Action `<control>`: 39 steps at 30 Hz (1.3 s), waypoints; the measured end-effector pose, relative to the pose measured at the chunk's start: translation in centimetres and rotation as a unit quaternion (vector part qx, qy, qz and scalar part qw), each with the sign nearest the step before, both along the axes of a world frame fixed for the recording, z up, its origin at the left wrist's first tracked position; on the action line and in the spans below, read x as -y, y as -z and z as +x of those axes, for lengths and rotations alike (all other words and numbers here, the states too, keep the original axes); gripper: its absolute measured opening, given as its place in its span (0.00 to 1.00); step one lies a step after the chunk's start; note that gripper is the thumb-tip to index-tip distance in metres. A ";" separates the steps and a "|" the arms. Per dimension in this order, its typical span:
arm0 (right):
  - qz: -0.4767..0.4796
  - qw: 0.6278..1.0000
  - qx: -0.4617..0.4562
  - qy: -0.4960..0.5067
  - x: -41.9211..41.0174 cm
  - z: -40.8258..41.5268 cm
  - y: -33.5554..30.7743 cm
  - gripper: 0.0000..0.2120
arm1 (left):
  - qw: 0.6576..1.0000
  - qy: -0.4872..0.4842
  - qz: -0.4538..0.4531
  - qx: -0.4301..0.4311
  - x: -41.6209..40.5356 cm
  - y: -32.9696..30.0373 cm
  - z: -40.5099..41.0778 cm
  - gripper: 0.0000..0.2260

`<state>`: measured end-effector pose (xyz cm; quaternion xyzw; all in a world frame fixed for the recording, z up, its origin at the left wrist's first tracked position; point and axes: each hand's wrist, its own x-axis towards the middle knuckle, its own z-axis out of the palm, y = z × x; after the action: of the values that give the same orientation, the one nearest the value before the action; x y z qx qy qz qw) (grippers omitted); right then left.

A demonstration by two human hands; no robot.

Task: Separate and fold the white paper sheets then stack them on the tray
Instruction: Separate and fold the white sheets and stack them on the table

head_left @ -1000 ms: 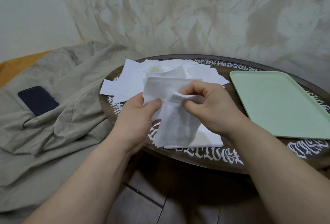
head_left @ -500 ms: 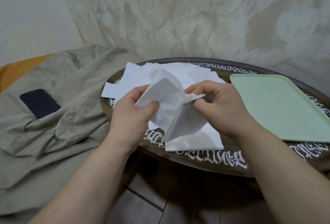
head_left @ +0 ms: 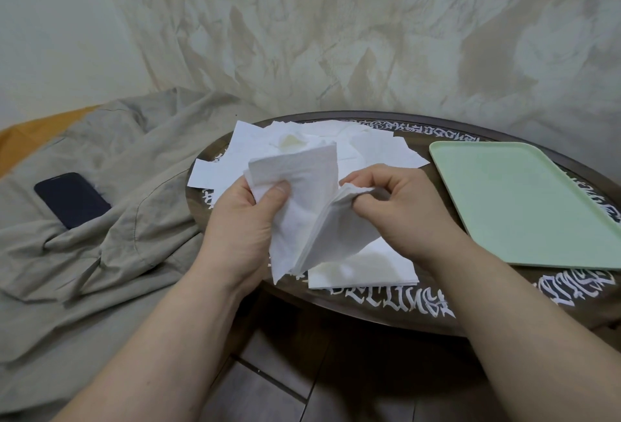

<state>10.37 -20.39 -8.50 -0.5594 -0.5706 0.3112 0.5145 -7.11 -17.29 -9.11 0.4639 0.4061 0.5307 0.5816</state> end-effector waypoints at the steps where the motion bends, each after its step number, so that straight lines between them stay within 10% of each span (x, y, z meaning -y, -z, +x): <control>1: -0.009 1.000 -0.001 -0.007 0.1 0.0 0.0 0.12 | 1.000 0.004 -0.005 0.002 0.0 0.0 0.0 0.08; 21: -0.059 0.988 -0.136 -0.042 -0.4 -0.3 -0.4 0.04 | 0.988 0.111 -0.095 0.052 0.4 -0.2 0.4 0.21; 39: -0.086 0.981 -0.169 -0.031 -0.5 0.0 -0.4 0.09 | 0.994 0.070 -0.081 -0.021 0.4 0.3 0.8 0.09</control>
<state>10.40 -19.87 -8.11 -0.5225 -0.4635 0.4650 0.5440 -6.34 -17.73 -9.37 0.4538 0.4263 0.4440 0.6443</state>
